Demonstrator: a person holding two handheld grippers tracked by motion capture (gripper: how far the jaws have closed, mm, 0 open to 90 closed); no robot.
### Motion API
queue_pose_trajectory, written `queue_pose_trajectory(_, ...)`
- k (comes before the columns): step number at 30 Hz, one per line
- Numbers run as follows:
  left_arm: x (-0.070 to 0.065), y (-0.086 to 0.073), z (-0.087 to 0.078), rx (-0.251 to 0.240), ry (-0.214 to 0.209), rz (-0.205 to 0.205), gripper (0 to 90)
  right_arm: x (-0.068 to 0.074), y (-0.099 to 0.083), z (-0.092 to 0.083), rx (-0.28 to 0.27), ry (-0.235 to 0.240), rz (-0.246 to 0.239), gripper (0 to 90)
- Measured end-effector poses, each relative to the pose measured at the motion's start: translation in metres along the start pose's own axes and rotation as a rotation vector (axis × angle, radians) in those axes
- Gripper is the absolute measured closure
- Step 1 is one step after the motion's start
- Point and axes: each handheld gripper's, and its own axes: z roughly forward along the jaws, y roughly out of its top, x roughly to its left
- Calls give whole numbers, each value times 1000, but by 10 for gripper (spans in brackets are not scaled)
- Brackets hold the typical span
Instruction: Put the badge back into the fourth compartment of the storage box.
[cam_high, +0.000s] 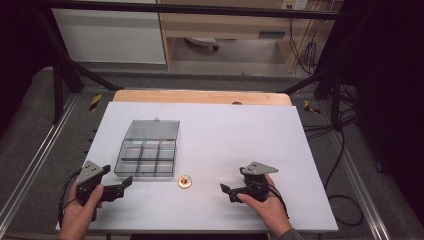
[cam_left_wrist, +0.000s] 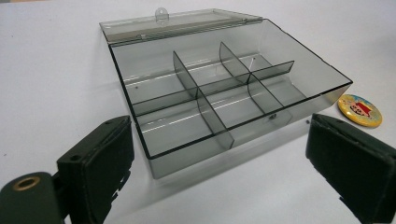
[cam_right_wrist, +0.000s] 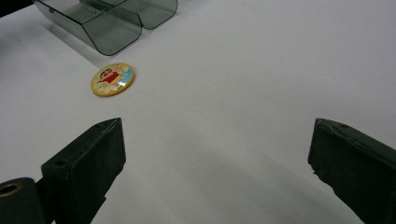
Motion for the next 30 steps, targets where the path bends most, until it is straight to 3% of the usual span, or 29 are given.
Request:
queue_pose_trajectory(8,0,0,0,3,7,-2,80,15,3,13,19,22,-15,47)
queue_pose_trajectory(18,1,0,0,3,-1,-1,80,36,25,35,48,53,-60,51)
queue_pose_trajectory(30,0,0,0,3,-2,-1,80,52,41,65,136,62,-103,58)
